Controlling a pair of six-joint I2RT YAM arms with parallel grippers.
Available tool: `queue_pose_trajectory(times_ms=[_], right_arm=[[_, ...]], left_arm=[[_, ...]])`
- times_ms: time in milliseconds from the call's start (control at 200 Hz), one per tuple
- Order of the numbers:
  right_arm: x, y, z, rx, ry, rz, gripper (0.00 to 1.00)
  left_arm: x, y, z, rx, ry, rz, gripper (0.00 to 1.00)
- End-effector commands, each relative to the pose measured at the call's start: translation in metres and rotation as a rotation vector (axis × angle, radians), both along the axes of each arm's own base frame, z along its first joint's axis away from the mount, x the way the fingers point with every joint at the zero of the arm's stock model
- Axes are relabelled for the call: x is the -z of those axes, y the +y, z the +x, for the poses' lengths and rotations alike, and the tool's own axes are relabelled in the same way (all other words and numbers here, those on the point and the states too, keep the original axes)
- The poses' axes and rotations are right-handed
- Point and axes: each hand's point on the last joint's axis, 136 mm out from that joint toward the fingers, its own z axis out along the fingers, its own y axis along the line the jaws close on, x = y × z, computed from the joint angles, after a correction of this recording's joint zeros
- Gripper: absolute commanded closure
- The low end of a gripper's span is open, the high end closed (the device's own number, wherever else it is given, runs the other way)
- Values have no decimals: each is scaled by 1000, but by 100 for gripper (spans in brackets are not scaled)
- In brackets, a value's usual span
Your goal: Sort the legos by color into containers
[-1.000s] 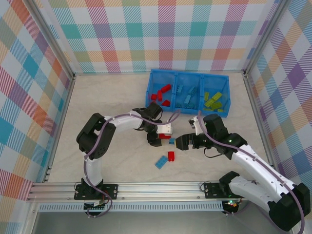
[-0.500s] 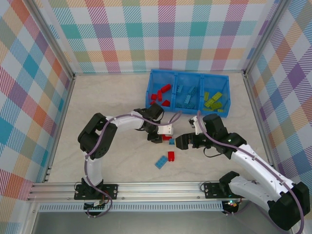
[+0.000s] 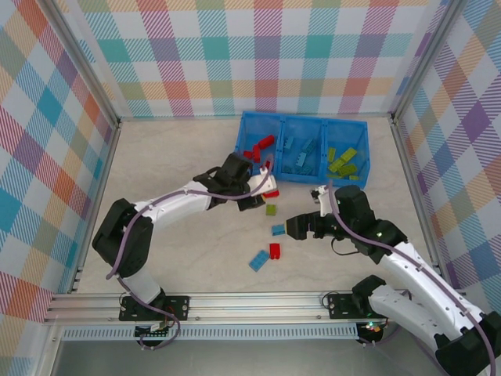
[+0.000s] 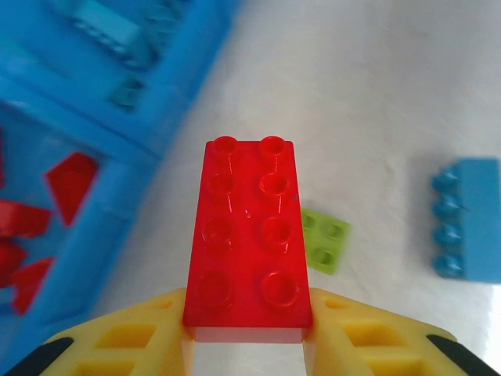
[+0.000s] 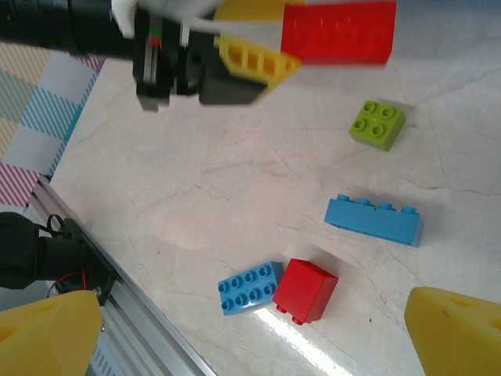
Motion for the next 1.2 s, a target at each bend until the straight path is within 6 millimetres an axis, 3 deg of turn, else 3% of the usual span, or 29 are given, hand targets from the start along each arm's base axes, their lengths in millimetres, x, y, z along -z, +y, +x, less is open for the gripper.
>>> queue_pose_trajectory(times_ms=[0,95,195,320,440,570,720,860,1045,1125,1195], right_arm=[[0,-3,0,27,-4,10,0],[0,-4,-2,37,2,20,0],[2,-5,-3,45,10,30,0],[2,-6,-4,49,15,33,0],[2,-9,-4,69,29,23,0],[10,-17,-4,108,62,-28,0],[22,-25,4,172,114,-105,0],[29,-21,23,227,148,-170,0],[48,8,53,224,168,-294,2],[57,25,69,219,171,-313,5],[66,38,84,223,168,-340,7]], left_arm=[[-35,1,45,-204,-56,-113,62],[-48,10,77,-335,-94,-133,63],[-47,20,112,-456,-102,-117,63],[-40,18,143,-522,-93,-108,61],[-45,15,159,-566,-104,-153,56],[-62,13,154,-559,-108,-203,45],[-90,22,124,-536,-105,-283,44],[-124,30,61,-464,-101,-387,44],[-155,45,-22,-343,-166,-357,43],[-159,49,-53,-276,-172,-329,43],[-151,54,-86,-191,-150,-278,43]])
